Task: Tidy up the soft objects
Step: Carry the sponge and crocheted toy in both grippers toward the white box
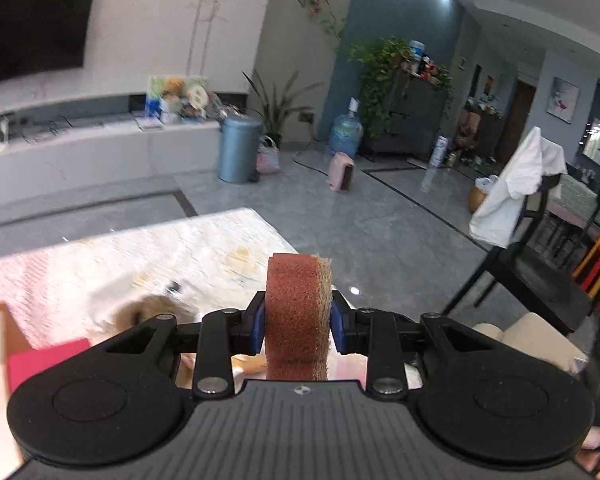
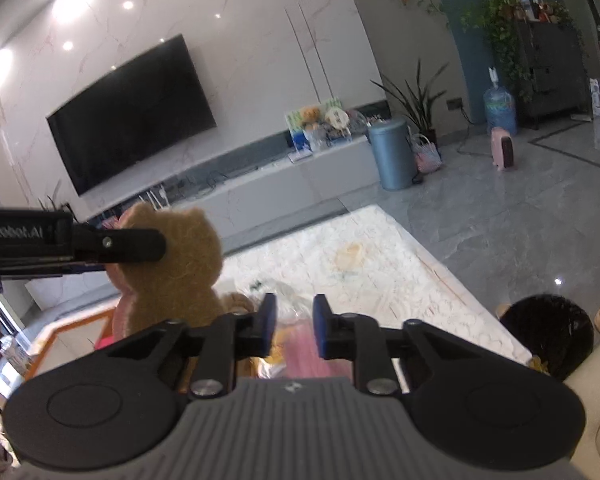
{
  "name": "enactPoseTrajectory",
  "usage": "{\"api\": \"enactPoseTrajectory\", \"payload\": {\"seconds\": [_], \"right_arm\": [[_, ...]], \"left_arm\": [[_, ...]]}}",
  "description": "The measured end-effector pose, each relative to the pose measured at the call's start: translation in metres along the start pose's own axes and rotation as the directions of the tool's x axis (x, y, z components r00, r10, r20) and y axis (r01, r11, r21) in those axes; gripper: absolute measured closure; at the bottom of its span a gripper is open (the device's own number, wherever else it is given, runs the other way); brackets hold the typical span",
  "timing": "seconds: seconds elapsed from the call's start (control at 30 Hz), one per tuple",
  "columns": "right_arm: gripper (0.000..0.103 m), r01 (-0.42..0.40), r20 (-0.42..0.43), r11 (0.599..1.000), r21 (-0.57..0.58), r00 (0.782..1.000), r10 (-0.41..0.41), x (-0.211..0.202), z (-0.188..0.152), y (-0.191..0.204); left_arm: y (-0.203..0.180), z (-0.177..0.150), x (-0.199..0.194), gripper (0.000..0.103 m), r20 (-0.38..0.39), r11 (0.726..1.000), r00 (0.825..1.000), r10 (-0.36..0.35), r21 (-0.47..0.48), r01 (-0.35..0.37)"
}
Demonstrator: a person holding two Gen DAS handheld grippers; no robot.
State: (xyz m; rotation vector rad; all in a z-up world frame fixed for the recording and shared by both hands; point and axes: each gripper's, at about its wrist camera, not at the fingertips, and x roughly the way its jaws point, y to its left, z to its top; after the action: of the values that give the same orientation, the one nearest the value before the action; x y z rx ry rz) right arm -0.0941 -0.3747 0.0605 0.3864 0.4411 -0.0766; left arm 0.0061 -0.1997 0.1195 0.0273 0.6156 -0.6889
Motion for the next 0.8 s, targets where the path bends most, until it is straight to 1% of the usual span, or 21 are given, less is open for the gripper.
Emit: {"api": "enactPoseTrajectory", "payload": {"seconds": [0.1, 0.17, 0.23, 0.3, 0.33, 0.37, 0.4, 0.43, 0.47, 0.5, 0.53, 0.57, 0.6, 0.63, 0.67, 0.77, 0.8], "right_arm": [[0.087, -0.014, 0.033, 0.999, -0.035, 0.999, 0.016, -0.014, 0.009, 0.012], [0.087, -0.019, 0.018, 0.997, -0.075, 1.0, 0.021, -0.013, 0.01, 0.023], [0.087, -0.011, -0.036, 0.991, -0.134, 0.999, 0.006, 0.002, 0.006, 0.031], [0.082, 0.045, -0.113, 0.969, -0.241, 0.991, -0.074, 0.016, -0.004, 0.038], [0.073, 0.053, -0.143, 0.952, -0.301, 0.985, -0.1, 0.02, -0.01, 0.039], [0.054, 0.045, -0.175, 0.94, -0.339, 0.978, -0.11, 0.023, -0.016, 0.037], [0.043, 0.024, -0.222, 0.933, -0.36, 0.969, -0.11, 0.028, -0.02, 0.033], [0.026, -0.011, -0.29, 0.931, -0.365, 0.951, -0.103, 0.035, -0.024, 0.027], [0.024, -0.052, -0.371, 0.934, -0.354, 0.924, -0.089, 0.046, -0.028, 0.02], [0.024, -0.07, -0.438, 0.941, -0.331, 0.895, -0.087, 0.058, -0.031, 0.013], [0.024, -0.051, -0.485, 0.95, -0.307, 0.867, -0.11, 0.071, -0.035, 0.005], [0.022, 0.004, -0.528, 0.954, -0.3, 0.832, -0.169, 0.084, -0.039, -0.002], [0.021, 0.07, -0.575, 0.948, -0.311, 0.78, -0.246, 0.096, -0.047, -0.007], [0.021, 0.113, -0.622, 0.943, -0.313, 0.727, -0.293, 0.109, -0.053, -0.013], [0.021, 0.129, -0.653, 0.95, -0.286, 0.699, -0.291, 0.119, -0.057, -0.021], [0.02, 0.182, -0.704, 0.972, -0.15, 0.67, -0.235, 0.143, -0.069, -0.04], [0.02, 0.19, -0.717, 0.973, -0.129, 0.66, -0.224, 0.149, -0.074, -0.041]], "left_arm": [[0.013, -0.001, -0.016, 0.067, 0.024, 0.997, 0.997, 0.071, -0.002, -0.071], [0.027, -0.005, -0.028, 0.067, 0.031, 0.995, 0.995, 0.097, -0.027, -0.097], [0.039, -0.01, -0.036, 0.067, 0.017, 0.991, 0.992, 0.123, -0.045, -0.122], [0.053, -0.016, -0.043, 0.067, 0.007, 0.988, 0.989, 0.146, -0.058, -0.146], [0.059, -0.02, -0.046, 0.067, 0.003, 0.986, 0.988, 0.154, -0.061, -0.154], [0.064, -0.023, -0.049, 0.067, -0.002, 0.985, 0.987, 0.161, -0.066, -0.161], [0.069, -0.025, -0.05, 0.067, -0.012, 0.983, 0.986, 0.167, -0.075, -0.167], [0.073, -0.027, -0.05, 0.067, -0.022, 0.981, 0.985, 0.172, -0.086, -0.173], [0.078, -0.03, -0.051, 0.067, -0.032, 0.979, 0.984, 0.174, -0.099, -0.177], [0.083, -0.032, -0.053, 0.067, -0.037, 0.978, 0.984, 0.176, -0.11, -0.18], [0.087, -0.035, -0.054, 0.067, -0.04, 0.976, 0.983, 0.179, -0.12, -0.182], [0.09, -0.037, -0.056, 0.067, -0.04, 0.974, 0.983, 0.182, -0.131, -0.185], [0.094, -0.039, -0.059, 0.067, -0.04, 0.972, 0.982, 0.183, -0.139, -0.187], [0.097, -0.041, -0.061, 0.067, -0.04, 0.97, 0.982, 0.183, -0.153, -0.187], [0.105, -0.044, -0.067, 0.067, -0.037, 0.967, 0.983, 0.181, -0.173, -0.185], [0.124, -0.05, -0.078, 0.067, -0.032, 0.959, 0.983, 0.179, -0.219, -0.182], [0.127, -0.052, -0.08, 0.067, -0.033, 0.956, 0.982, 0.184, -0.227, -0.187]]}}
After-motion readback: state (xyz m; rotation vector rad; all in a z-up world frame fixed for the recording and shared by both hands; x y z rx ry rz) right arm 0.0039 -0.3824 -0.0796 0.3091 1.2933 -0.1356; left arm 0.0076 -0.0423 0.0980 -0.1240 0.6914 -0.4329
